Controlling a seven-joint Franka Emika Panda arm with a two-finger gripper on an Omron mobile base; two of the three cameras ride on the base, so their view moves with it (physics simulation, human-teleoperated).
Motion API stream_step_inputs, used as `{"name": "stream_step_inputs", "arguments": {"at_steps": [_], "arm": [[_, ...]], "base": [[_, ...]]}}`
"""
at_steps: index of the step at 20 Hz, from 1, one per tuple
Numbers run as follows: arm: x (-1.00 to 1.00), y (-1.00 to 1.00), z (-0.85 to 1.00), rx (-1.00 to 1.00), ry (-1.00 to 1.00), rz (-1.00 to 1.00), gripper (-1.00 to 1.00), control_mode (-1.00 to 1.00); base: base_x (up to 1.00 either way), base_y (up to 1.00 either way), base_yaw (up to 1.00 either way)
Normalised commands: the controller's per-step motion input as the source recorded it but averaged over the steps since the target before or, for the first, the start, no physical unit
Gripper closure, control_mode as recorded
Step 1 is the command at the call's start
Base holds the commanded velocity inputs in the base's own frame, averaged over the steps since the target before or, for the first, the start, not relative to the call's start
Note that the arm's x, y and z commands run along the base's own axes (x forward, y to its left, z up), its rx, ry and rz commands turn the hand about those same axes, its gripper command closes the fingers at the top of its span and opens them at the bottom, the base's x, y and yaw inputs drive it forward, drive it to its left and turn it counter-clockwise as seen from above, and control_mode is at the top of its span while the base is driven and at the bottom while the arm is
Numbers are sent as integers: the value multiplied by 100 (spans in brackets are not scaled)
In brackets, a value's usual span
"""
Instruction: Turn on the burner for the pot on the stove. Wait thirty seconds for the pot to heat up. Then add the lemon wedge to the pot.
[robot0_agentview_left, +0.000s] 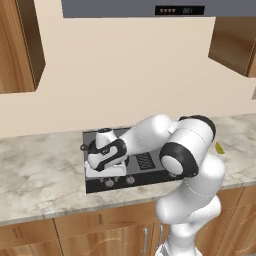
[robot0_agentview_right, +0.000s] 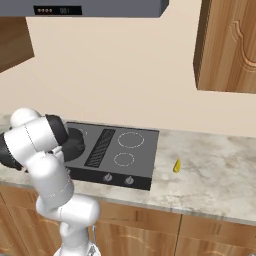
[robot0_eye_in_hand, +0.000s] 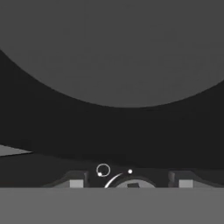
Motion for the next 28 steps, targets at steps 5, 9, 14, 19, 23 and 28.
{"name": "stream_step_inputs", "arguments": {"at_steps": [5,9,14,19,23,28], "arm": [[-99,8,-76,11,6,-8,100,-100],[-100,0,-94,5,6,-8,100,-100],[-100,11,-97,-1,0,0,100,-100],[-100,2,-100,-2,0,21,100,-100],[-100,0,-100,1,-2,39,100,-100],[-100,0,-100,4,-6,39,100,-100]], "base": [[0,0,0],[0,0,0],[0,0,0],[0,0,0],[0,0,0],[0,0,0]]}}
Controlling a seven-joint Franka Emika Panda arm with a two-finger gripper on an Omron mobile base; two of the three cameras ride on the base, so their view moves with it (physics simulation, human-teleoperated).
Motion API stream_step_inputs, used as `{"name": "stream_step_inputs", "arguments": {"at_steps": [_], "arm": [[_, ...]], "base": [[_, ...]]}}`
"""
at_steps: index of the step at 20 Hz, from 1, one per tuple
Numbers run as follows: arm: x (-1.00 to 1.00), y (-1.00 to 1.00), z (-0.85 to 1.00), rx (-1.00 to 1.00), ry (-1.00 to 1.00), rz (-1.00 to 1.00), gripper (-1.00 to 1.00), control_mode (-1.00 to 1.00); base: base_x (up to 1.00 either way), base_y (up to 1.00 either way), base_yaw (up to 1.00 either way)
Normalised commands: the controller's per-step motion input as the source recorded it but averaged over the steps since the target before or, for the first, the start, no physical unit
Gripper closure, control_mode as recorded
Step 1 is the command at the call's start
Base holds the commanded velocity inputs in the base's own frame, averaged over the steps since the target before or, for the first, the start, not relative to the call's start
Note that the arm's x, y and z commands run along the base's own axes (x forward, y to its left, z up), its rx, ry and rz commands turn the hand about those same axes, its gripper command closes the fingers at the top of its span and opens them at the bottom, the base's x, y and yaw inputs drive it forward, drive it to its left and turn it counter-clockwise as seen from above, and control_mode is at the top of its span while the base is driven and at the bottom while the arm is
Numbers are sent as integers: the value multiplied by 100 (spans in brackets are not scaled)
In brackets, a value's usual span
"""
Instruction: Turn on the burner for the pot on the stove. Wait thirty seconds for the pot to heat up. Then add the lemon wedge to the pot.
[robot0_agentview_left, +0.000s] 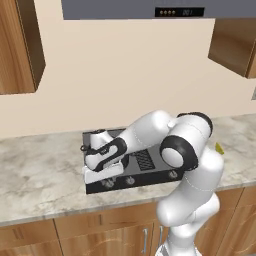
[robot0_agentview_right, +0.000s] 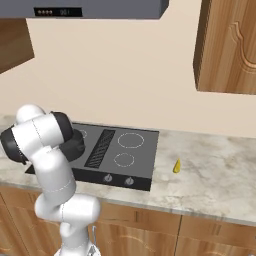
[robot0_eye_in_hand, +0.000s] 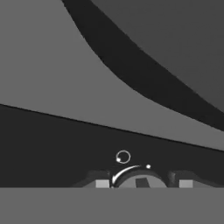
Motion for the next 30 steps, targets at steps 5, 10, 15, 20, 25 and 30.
{"name": "stream_step_inputs", "arguments": {"at_steps": [5,10,15,20,25,30], "arm": [[-100,0,-100,8,0,49,100,-100],[-100,0,-100,19,0,57,100,-100],[-100,4,-100,16,-1,42,100,-100],[-100,18,-100,14,-1,29,100,-100],[-100,59,-100,20,-1,35,100,-100],[-100,96,-100,2,-9,32,100,-100]], "base": [[0,0,0],[0,0,0],[0,0,0],[0,0,0],[0,0,0],[0,0,0]]}}
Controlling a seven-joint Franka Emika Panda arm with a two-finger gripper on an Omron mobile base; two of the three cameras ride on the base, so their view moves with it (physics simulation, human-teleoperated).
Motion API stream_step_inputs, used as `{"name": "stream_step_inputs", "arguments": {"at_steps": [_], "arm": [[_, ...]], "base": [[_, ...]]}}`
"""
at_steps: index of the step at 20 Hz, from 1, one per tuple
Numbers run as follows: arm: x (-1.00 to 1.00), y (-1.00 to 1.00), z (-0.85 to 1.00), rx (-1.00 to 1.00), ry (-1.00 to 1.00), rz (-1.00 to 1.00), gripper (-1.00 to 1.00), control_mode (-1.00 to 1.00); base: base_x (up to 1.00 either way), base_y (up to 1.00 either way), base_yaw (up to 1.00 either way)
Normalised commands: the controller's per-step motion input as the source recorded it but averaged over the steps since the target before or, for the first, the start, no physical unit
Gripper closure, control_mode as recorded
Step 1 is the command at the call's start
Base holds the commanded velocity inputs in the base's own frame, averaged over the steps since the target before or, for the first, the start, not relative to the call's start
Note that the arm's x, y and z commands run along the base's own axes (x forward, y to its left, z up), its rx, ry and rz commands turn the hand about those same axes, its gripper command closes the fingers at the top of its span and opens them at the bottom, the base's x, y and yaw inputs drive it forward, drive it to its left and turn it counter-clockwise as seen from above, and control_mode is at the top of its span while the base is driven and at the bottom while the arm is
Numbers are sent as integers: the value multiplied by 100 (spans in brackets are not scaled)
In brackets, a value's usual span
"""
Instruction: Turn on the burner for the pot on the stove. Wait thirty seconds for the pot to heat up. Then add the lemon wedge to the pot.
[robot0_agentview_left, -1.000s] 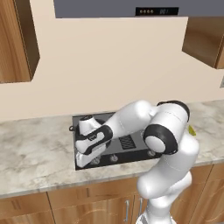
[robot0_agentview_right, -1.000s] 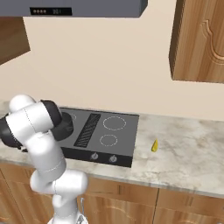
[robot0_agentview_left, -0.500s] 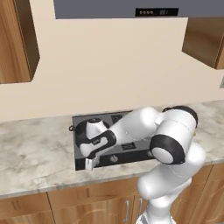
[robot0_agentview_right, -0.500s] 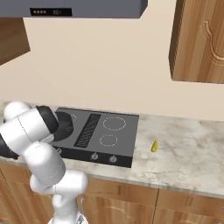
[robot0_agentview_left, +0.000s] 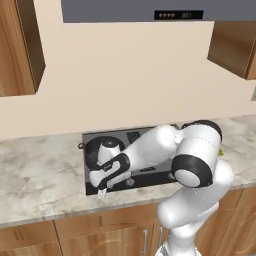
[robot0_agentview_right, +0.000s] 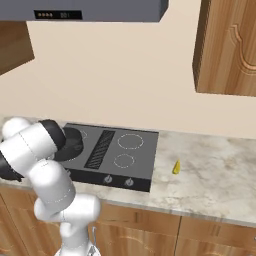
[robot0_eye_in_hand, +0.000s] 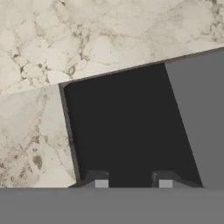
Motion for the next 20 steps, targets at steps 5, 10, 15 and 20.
{"name": "stream_step_inputs", "arguments": {"at_steps": [5,10,15,20], "arm": [[-97,76,-42,1,-4,13,100,-100],[-59,30,100,0,1,-5,100,-100],[0,-41,100,1,10,-10,100,-100],[-30,-74,84,9,8,-33,100,-100]], "base": [[0,0,0],[0,0,0],[0,0,0],[0,0,0]]}}
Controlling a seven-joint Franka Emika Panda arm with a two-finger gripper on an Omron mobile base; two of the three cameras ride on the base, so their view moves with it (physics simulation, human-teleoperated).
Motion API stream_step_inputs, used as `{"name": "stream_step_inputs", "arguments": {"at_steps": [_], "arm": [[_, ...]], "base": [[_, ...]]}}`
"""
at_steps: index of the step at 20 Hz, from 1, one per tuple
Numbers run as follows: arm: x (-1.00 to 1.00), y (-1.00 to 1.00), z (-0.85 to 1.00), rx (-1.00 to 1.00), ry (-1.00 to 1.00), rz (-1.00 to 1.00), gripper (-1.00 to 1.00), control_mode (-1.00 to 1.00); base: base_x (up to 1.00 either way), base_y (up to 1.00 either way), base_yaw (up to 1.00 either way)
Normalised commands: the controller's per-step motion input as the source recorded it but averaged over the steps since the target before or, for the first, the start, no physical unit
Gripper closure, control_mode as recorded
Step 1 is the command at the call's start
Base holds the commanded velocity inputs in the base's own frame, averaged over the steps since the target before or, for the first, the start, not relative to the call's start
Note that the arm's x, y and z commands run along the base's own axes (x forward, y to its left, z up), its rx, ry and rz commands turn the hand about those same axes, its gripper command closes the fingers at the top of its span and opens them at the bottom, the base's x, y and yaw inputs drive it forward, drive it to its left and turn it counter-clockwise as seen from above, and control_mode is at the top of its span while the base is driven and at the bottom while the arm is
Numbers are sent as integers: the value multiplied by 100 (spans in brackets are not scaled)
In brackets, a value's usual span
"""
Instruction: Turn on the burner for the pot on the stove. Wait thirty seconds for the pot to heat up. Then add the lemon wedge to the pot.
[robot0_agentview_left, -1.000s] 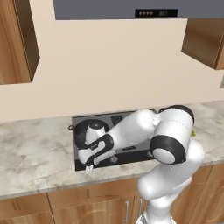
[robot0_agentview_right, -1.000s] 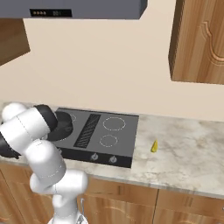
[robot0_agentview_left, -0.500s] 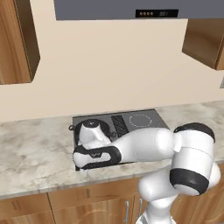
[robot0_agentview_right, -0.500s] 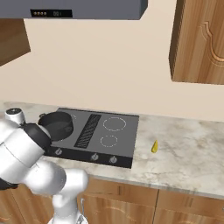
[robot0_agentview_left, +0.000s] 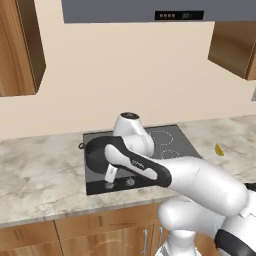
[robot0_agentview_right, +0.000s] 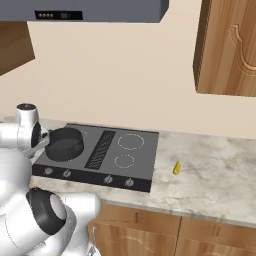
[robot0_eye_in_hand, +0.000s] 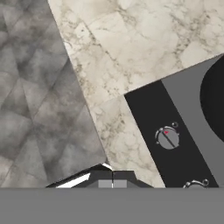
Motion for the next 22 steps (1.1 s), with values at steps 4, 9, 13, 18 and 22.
{"name": "stream_step_inputs", "arguments": {"at_steps": [4,9,13,18,22], "arm": [[-8,-18,12,1,-3,-5,100,-100],[0,0,-2,0,0,0,100,-100],[0,0,0,0,0,0,100,-100],[0,0,0,0,0,0,100,-100],[0,0,0,0,0,0,100,-100]], "base": [[0,0,0],[0,0,0],[0,0,0],[0,0,0],[0,0,0]]}}
